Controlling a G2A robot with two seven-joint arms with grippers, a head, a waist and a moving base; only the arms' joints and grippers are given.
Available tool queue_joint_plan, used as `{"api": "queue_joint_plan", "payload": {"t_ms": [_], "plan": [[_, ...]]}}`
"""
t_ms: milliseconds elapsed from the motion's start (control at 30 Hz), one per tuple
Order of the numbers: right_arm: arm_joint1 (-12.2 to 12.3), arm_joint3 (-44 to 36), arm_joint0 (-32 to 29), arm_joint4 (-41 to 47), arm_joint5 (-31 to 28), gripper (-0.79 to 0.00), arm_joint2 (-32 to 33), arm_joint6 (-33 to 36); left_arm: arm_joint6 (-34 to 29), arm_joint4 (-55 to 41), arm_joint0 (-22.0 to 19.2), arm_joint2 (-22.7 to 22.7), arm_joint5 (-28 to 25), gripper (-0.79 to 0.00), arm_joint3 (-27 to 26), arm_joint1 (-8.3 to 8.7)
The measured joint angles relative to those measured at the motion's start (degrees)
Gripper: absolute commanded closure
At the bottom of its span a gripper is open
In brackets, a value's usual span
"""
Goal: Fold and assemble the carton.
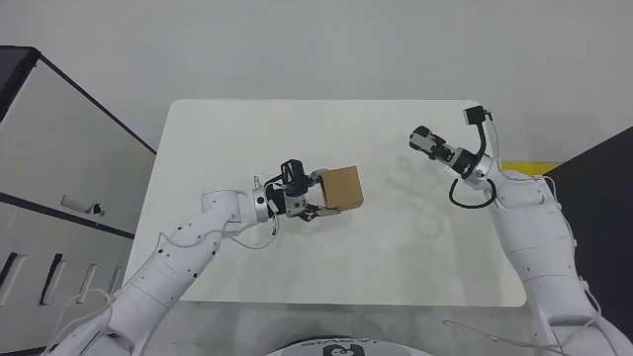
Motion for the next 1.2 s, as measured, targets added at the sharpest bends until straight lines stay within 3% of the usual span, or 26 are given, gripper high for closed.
{"api": "queue_joint_plan", "payload": {"t_ms": [333,733,767,933,1000,1133,1167,1200], "plan": [[0.00,0.00,0.00,0.00,0.00,-0.785,0.00,0.00,5.49,1.23,-5.99,6.98,4.67,0.000,12.60,-3.49],[0.00,0.00,0.00,0.00,0.00,-0.785,0.00,0.00,8.28,0.03,-9.29,11.37,5.79,-0.003,22.23,-6.58],[0.00,0.00,0.00,0.00,0.00,-0.785,0.00,0.00,8.41,0.07,-9.40,11.57,5.92,-0.052,22.69,-6.73],[0.00,0.00,0.00,0.00,0.00,-0.785,0.00,0.00,9.06,0.28,-9.76,12.51,6.64,-0.089,25.09,-7.52],[0.00,0.00,0.00,0.00,0.00,-0.785,0.00,0.00,9.29,0.29,-9.88,12.75,6.83,-0.135,25.86,-7.76],[0.00,0.00,0.00,0.00,0.00,-0.785,0.00,0.00,9.77,0.24,-10.23,13.18,7.06,-0.348,27.37,-8.29],[0.00,0.00,0.00,0.00,0.00,-0.785,0.00,0.00,9.91,0.24,-10.32,13.25,7.07,-0.502,27.59,-8.39],[0.00,0.00,0.00,0.00,0.00,-0.785,0.00,0.00,10.05,0.25,-10.41,13.30,7.06,-0.723,27.79,-8.47]]}}
